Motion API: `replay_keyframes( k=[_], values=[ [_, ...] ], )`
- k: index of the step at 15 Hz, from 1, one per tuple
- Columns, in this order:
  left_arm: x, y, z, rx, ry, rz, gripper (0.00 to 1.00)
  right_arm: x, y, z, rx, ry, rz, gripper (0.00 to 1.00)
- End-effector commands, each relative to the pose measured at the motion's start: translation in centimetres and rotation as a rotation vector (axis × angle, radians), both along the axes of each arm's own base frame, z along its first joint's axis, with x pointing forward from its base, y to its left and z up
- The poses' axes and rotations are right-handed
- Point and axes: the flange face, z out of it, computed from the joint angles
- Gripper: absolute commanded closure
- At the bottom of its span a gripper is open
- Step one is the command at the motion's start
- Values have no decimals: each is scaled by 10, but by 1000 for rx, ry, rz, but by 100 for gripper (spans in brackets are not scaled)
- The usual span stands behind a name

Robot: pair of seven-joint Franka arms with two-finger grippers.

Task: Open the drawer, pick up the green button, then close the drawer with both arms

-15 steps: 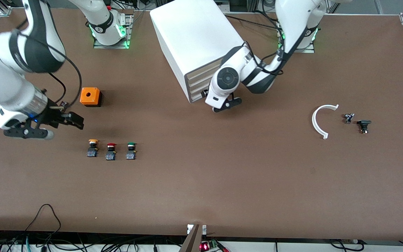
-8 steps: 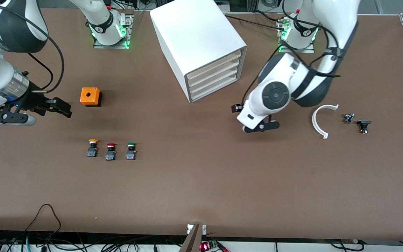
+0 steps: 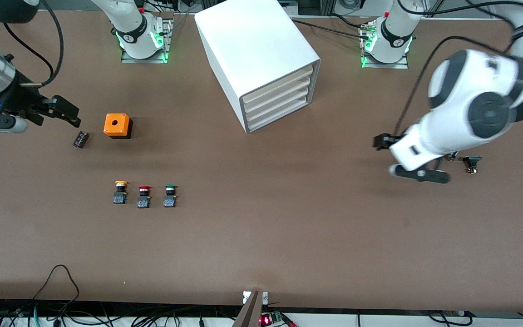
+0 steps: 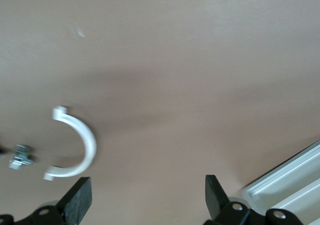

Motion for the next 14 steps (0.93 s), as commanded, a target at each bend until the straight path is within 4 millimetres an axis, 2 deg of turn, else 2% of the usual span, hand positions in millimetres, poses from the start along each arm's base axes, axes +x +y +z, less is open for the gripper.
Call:
replay_keyframes(
  k=[1,3,6,8,11,14],
  values=[
    [-35,53,44,12,-52,-38,0,3,-6,10,-8,12,12,0],
    [-55,85,80,18,-116,12,0,-4,-12,13,-18,47,7,0],
    [-71,104,120,18,-195,58,0,-2,-16,13,-11,51,0,0],
    [-73,104,127,12,-213,65,0,0,-14,22,-18,23,-6,0],
    [-75,100,125,12,-195,70,0,8,-22,30,-84,-22,1,0],
    [-80,101,123,16,-140,74,0,9,-14,35,-92,-38,1,0]
  ],
)
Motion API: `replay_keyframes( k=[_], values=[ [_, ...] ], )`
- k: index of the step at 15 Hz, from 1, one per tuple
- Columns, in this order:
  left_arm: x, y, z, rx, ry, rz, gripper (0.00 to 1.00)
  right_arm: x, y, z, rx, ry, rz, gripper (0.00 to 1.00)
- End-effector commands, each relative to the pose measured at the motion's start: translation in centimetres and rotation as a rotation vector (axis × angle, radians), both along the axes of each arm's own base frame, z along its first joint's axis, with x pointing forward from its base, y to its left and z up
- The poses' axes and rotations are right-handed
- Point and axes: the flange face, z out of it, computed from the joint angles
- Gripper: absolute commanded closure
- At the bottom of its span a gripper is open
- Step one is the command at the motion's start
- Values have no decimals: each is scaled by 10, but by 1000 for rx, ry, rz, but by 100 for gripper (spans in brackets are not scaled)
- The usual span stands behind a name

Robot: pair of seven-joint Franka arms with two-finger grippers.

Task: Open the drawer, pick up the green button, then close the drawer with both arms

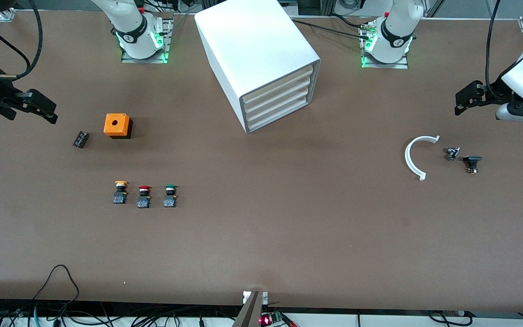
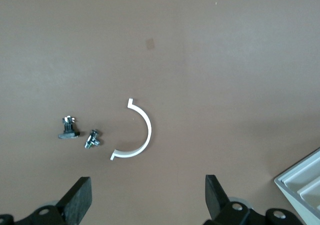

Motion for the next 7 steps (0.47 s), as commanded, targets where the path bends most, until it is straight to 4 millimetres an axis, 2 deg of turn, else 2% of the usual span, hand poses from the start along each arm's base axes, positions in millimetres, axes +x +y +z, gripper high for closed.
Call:
replay_keyframes(
  k=[1,3,7],
  values=[
    [-5,-1,-1,-3,42,2,0,5,4,6,-5,-14,18,0],
    [-4,-7,2,-4,40,-6,0,8,3,2,7,-10,29,0],
    [-6,-1,1,-5,53,-7,0,8,4,3,13,-14,14,0]
  ],
)
